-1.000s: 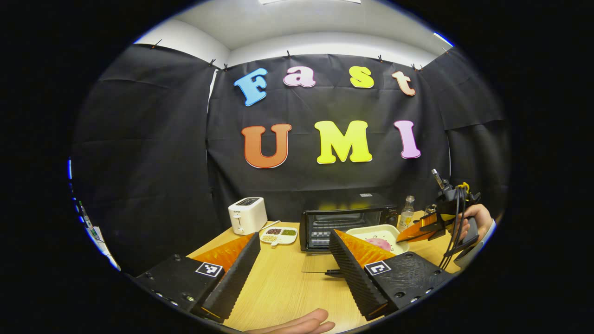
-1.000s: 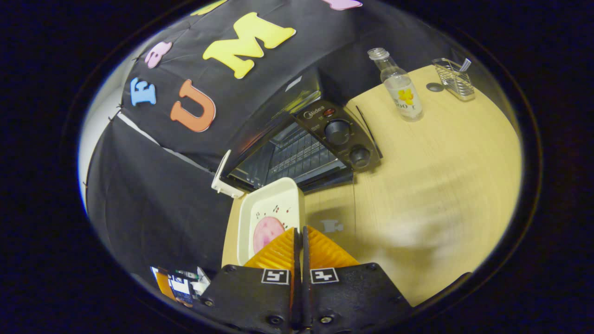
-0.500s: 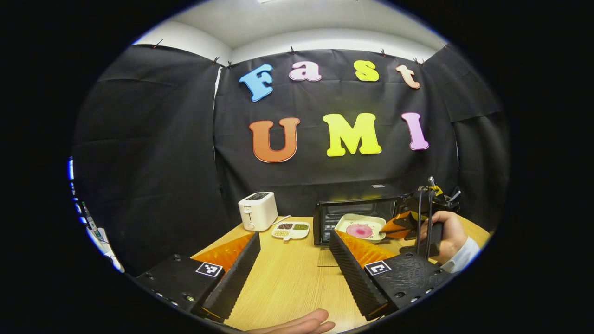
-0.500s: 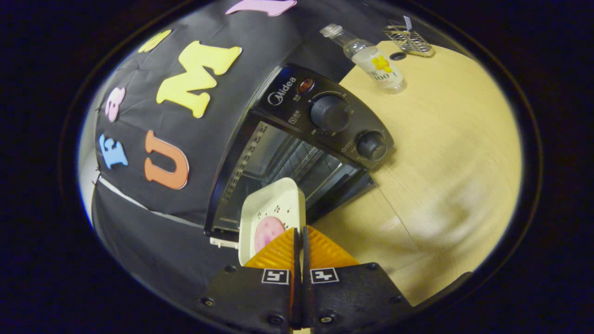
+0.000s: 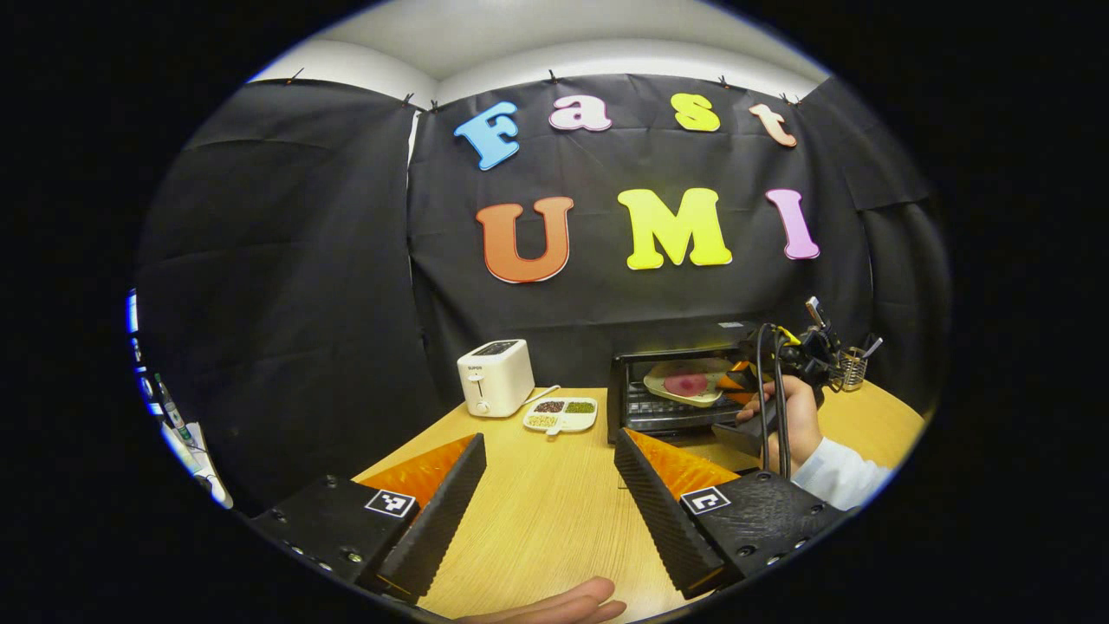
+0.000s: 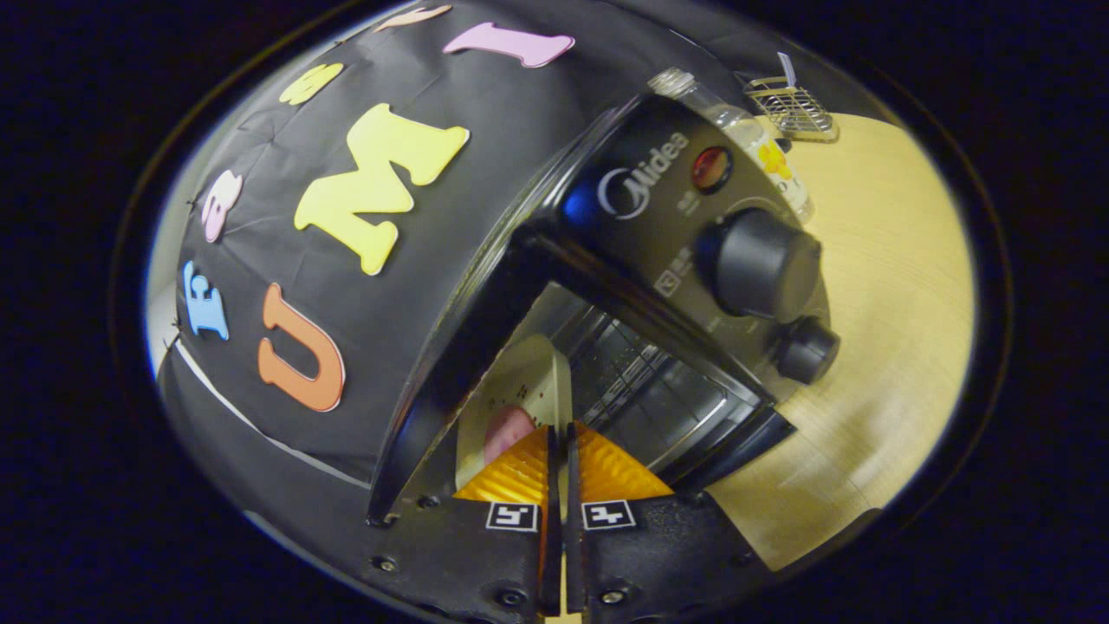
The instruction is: Open the electric oven with the left hand, put the food in, and close the electric oven.
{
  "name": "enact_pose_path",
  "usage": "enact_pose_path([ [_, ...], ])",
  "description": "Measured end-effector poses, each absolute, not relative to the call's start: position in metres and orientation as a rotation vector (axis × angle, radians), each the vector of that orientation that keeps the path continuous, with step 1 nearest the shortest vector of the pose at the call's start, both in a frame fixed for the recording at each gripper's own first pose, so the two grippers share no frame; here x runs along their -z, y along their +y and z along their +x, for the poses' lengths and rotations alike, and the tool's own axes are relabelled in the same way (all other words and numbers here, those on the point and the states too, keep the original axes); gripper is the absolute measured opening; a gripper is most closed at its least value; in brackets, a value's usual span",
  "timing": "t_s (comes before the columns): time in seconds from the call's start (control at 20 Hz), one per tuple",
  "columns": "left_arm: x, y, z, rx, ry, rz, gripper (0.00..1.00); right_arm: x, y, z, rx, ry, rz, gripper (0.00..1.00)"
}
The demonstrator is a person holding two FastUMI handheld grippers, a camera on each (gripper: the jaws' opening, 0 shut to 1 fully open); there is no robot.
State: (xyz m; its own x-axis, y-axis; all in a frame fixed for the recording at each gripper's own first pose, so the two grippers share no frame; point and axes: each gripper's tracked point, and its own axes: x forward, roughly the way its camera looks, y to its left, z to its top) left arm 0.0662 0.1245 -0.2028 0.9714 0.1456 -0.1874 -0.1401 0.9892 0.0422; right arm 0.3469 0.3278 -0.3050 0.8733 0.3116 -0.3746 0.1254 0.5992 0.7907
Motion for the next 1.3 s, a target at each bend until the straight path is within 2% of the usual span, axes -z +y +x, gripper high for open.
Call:
enact_pose_path([
  [0.25, 0.206, 0.110, 0.079, -0.137, 0.193, 0.039, 0.95, 0.299, 0.321, 0.361, -0.116, 0.439, 0.868, 0.07],
  [0.3, 0.205, 0.107, 0.080, -0.133, 0.198, 0.043, 0.95, 0.300, 0.321, 0.362, -0.111, 0.439, 0.844, 0.03],
  [0.35, 0.204, 0.104, 0.080, -0.128, 0.199, 0.046, 0.95, 0.303, 0.314, 0.360, -0.086, 0.443, 0.797, 0.06],
  [0.45, 0.197, 0.100, 0.076, -0.122, 0.188, 0.051, 0.95, 0.297, 0.320, 0.354, -0.128, 0.407, 0.763, 0.16],
  [0.5, 0.194, 0.097, 0.074, -0.119, 0.182, 0.050, 0.95, 0.295, 0.321, 0.346, -0.132, 0.404, 0.731, 0.31],
  [0.6, 0.187, 0.094, 0.067, -0.113, 0.173, 0.040, 0.95, 0.296, 0.320, 0.331, -0.142, 0.404, 0.694, 0.35],
  [0.65, 0.184, 0.093, 0.063, -0.110, 0.171, 0.034, 0.95, 0.296, 0.319, 0.323, -0.151, 0.407, 0.683, 0.29],
  [0.7, 0.182, 0.093, 0.059, -0.108, 0.168, 0.029, 0.95, 0.296, 0.317, 0.314, -0.160, 0.412, 0.673, 0.37],
  [0.75, 0.180, 0.093, 0.055, -0.107, 0.167, 0.024, 0.95, 0.293, 0.315, 0.304, -0.164, 0.411, 0.653, 0.34],
  [1.05, 0.168, 0.091, 0.042, -0.104, 0.137, -0.002, 0.95, 0.271, 0.288, 0.247, -0.200, 0.363, 0.531, 0.52],
  [1.15, 0.174, 0.085, 0.041, -0.092, 0.149, -0.013, 0.95, 0.254, 0.271, 0.227, -0.196, 0.332, 0.525, 0.63],
  [1.2, 0.176, 0.085, 0.039, -0.089, 0.154, -0.015, 0.95, 0.244, 0.261, 0.219, -0.191, 0.313, 0.511, 0.75],
  [1.3, 0.180, 0.083, 0.038, -0.082, 0.160, -0.012, 0.95, 0.228, 0.247, 0.200, -0.212, 0.267, 0.481, 0.89],
])
